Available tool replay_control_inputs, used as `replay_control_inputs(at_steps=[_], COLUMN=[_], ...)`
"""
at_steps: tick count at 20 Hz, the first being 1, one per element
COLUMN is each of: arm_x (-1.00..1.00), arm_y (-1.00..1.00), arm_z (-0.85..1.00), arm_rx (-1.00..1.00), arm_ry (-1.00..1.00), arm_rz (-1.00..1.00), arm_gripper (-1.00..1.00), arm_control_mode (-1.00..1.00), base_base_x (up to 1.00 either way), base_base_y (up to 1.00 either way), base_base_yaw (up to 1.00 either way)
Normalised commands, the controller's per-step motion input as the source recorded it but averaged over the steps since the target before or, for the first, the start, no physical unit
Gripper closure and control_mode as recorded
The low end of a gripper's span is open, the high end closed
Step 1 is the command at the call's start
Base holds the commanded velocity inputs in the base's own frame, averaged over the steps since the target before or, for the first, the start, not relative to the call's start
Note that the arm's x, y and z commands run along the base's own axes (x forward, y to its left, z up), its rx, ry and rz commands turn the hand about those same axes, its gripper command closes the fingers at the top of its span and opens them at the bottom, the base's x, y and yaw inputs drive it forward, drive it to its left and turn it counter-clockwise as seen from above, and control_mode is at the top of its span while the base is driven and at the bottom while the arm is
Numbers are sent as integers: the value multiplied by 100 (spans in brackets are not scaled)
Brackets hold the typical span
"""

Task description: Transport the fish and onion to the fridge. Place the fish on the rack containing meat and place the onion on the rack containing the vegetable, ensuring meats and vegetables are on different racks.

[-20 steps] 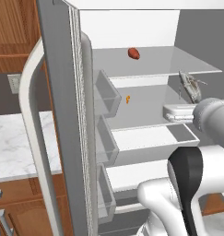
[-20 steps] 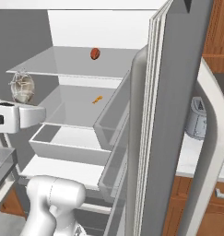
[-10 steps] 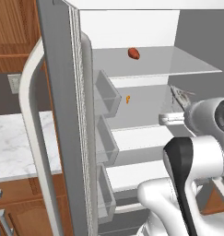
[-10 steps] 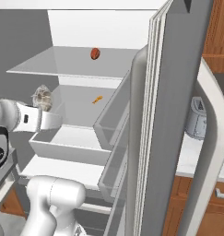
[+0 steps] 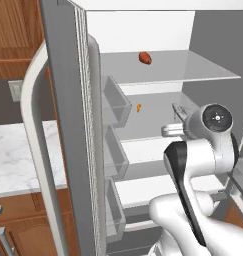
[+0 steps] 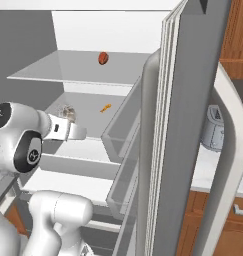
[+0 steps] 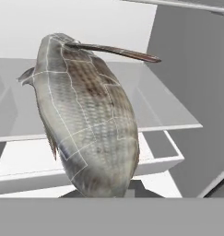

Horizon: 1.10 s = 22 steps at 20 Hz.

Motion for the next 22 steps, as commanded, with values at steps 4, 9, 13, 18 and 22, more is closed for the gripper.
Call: replay_control_inputs(at_steps=[4, 9, 13, 18, 22], arm_x=[87, 93, 67, 62, 58], arm_y=[-1, 0, 0, 0, 0], arm_z=[-73, -71, -22, -18, -16], arm_rx=[0, 0, 0, 0, 0], arm_ry=[0, 0, 15, 18, 15], arm_rz=[0, 0, 0, 0, 0], arm_gripper=[100, 100, 100, 100, 100], arm_control_mode=[-100, -100, -100, -100, -100], base_base_x=[0, 0, 0, 0, 0], base_base_y=[0, 0, 0, 0, 0], base_base_yaw=[0, 0, 0, 0, 0])
